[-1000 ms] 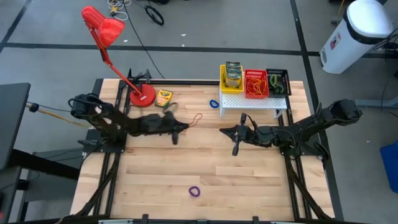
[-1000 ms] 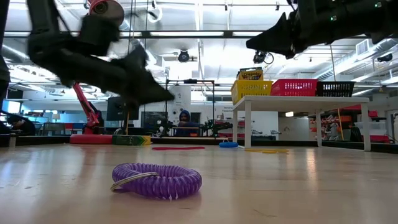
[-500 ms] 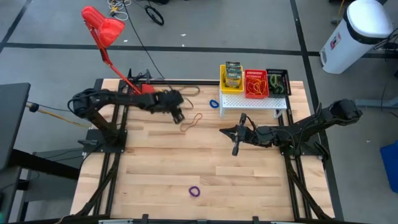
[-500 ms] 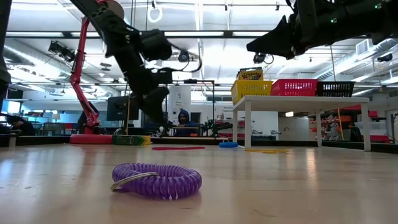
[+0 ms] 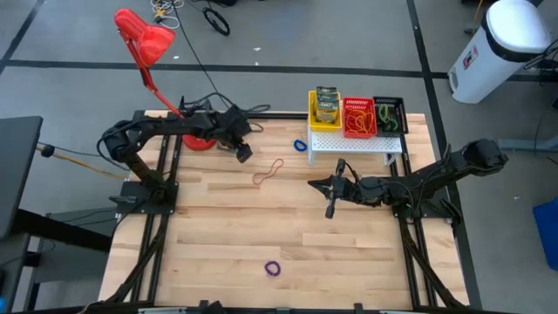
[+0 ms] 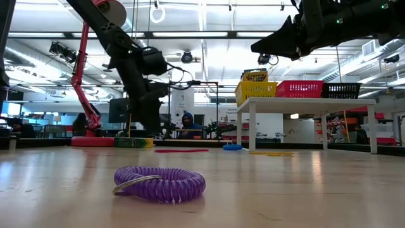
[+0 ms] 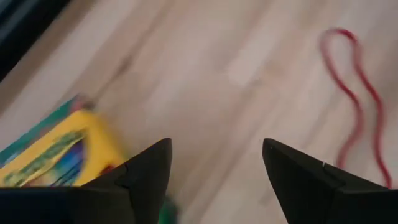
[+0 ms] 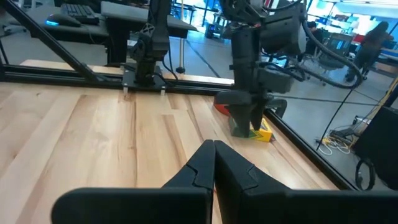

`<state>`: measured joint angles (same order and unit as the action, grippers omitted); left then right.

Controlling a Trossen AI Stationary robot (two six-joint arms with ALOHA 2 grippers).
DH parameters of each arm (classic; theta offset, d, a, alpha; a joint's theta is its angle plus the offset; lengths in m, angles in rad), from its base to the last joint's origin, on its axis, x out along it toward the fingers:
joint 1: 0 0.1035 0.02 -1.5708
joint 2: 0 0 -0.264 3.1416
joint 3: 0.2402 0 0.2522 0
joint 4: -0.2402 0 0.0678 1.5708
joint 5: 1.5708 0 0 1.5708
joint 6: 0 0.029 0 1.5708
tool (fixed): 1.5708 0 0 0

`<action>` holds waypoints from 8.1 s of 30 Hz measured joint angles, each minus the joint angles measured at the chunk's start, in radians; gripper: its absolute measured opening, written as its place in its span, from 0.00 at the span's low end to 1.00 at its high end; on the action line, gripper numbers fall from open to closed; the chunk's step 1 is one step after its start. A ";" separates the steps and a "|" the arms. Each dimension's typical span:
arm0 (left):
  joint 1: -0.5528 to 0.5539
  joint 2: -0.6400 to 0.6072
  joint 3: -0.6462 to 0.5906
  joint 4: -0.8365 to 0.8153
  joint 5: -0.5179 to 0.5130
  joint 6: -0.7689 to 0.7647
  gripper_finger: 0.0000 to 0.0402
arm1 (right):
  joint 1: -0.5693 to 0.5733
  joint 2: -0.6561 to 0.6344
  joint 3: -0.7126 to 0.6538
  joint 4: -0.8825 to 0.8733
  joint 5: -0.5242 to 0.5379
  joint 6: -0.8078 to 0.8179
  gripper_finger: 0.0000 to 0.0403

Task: Pick & Place Office Desk Supplies
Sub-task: Put the purple spring keychain on the black basket

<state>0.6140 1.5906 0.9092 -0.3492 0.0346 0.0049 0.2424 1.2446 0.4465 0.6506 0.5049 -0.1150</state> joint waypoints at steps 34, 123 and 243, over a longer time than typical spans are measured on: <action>-1.038 0.300 0.123 0.427 0.043 -0.399 0.50 | -0.006 0.000 0.001 -0.034 0.000 0.005 0.02; -0.874 0.328 -0.403 1.400 -0.845 -0.512 0.03 | 0.112 0.660 0.286 0.152 0.310 0.684 0.38; -1.064 -0.068 -0.856 1.735 -0.847 -0.164 0.31 | 0.072 0.139 0.392 -0.640 0.399 0.418 0.04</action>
<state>-0.4504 1.5223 0.0536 1.3857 -0.8125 -0.1591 0.3145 1.3834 0.8381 0.0102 0.9040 0.3029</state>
